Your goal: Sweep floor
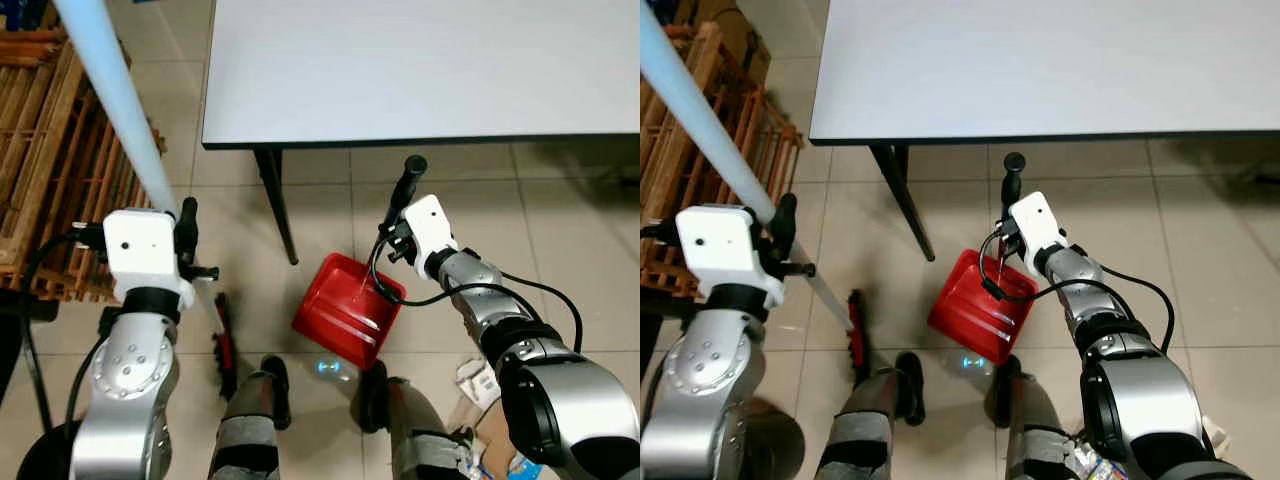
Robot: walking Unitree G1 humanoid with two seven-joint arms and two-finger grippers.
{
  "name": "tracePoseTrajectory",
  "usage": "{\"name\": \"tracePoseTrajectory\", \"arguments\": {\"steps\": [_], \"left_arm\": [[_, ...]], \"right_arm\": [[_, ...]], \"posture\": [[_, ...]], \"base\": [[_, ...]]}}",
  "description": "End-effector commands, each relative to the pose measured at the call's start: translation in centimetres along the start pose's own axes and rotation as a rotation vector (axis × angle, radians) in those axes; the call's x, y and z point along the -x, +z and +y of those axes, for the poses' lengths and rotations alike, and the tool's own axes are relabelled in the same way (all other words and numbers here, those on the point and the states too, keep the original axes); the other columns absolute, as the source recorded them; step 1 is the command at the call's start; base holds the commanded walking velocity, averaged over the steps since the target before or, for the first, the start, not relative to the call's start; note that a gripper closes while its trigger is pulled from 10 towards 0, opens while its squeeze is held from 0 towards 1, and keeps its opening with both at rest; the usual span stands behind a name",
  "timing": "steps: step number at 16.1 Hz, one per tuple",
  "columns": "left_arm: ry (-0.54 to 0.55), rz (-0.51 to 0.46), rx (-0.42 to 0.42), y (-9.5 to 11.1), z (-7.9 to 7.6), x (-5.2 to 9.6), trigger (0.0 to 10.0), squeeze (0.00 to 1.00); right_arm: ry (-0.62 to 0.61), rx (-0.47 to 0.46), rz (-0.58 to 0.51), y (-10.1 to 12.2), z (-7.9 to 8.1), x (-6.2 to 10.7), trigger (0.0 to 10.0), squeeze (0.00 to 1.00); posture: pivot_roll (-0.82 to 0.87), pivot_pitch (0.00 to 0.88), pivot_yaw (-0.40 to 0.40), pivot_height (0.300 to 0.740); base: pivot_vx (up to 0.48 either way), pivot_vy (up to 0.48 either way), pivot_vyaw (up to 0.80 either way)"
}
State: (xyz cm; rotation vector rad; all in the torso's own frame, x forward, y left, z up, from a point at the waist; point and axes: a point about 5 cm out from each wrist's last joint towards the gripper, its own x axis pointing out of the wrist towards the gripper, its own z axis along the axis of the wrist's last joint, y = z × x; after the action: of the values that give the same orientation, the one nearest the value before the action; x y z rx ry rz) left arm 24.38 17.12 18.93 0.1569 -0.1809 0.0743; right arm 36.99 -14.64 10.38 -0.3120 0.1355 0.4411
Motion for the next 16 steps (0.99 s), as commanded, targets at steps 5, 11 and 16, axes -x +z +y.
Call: {"name": "tracePoseTrajectory", "arguments": {"steps": [5, 11, 16], "left_arm": [[0.018, -0.072, 0.015, 0.3, -1.0, -1.1, 10.0, 0.0], [0.011, -0.1, 0.051, -0.1, -2.3, -2.7, 10.0, 0.0], [0.0, -0.118, 0.062, -0.3, -2.9, -3.5, 10.0, 0.0]], "right_arm": [[-0.022, -0.06, -0.033, 0.1, 0.5, -0.1, 0.0, 0.0], [-0.09, -0.105, -0.061, 1.4, 0.0, -0.8, 9.3, 0.0], [-0.213, -0.143, 0.0, 0.8, 0.0, -0.9, 10.0, 0.0]], "posture": [[0.22, 0.241, -0.027, 0.74], [0.18, 0.179, -0.054, 0.74], [0.16, 0.149, -0.046, 0.74]], "base": [[0.0, 0.0, 0.0], [0.0, 0.0, 0.0], [0.0, 0.0, 0.0]]}}
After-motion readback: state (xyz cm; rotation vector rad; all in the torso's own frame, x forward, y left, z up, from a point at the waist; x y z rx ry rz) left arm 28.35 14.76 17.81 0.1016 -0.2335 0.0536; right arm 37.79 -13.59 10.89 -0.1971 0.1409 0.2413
